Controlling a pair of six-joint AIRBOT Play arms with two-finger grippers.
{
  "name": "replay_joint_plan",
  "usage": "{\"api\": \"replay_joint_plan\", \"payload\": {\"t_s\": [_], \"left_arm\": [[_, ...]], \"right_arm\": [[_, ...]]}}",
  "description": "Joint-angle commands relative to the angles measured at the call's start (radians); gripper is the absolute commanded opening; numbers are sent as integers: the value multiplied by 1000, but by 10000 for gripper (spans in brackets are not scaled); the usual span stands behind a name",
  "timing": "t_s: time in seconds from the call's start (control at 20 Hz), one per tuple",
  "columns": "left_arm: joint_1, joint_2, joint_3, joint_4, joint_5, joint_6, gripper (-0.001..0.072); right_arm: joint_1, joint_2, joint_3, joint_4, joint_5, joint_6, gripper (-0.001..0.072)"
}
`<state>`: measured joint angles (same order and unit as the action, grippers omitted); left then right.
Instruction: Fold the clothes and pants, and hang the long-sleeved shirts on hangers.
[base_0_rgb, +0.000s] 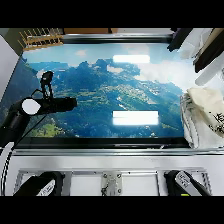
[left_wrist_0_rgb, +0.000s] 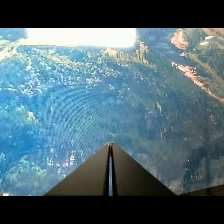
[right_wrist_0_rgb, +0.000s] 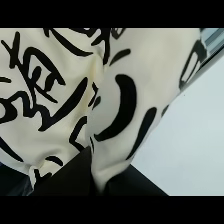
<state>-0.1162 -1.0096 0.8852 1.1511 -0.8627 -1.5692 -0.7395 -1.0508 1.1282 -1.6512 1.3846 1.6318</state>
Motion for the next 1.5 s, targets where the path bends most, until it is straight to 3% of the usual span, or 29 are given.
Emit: {"api": "replay_joint_plan", "payload": {"t_s": [0.0,0.35,0.4,0.5,0.6,0.75,0.95,1.1,1.15,1.2,1.3,1.35,1.45], "left_arm": [[-1,1,0,0,0,2,6],[-1,1,0,0,-1,2,6],[-1,1,0,0,-1,2,6],[-1,1,0,0,-1,2,6],[-1,1,0,0,-1,2,6],[-1,1,0,0,-1,2,6],[-1,1,0,0,1,2,6],[0,1,0,0,1,2,6],[0,1,0,0,0,2,6],[0,1,0,0,1,2,6],[-1,1,0,0,2,1,6],[-1,1,0,0,2,2,6],[0,1,0,0,2,2,6]], "right_arm": [[0,-1,-9,-17,-6,0,12],[0,-1,-72,-13,4,19,24],[0,-1,-81,-14,7,19,92],[0,0,-87,-13,7,19,523],[2,18,-87,0,-34,14,549],[37,101,-87,147,-161,-55,548],[192,183,-87,490,-244,-180,549],[356,185,-87,582,-259,-205,541],[405,181,-87,582,-259,-205,474],[445,177,-87,582,-259,-204,360],[505,173,-87,582,-259,-205,82],[521,171,-87,582,-259,-204,12],[538,169,-87,583,-258,-204,13]]}}
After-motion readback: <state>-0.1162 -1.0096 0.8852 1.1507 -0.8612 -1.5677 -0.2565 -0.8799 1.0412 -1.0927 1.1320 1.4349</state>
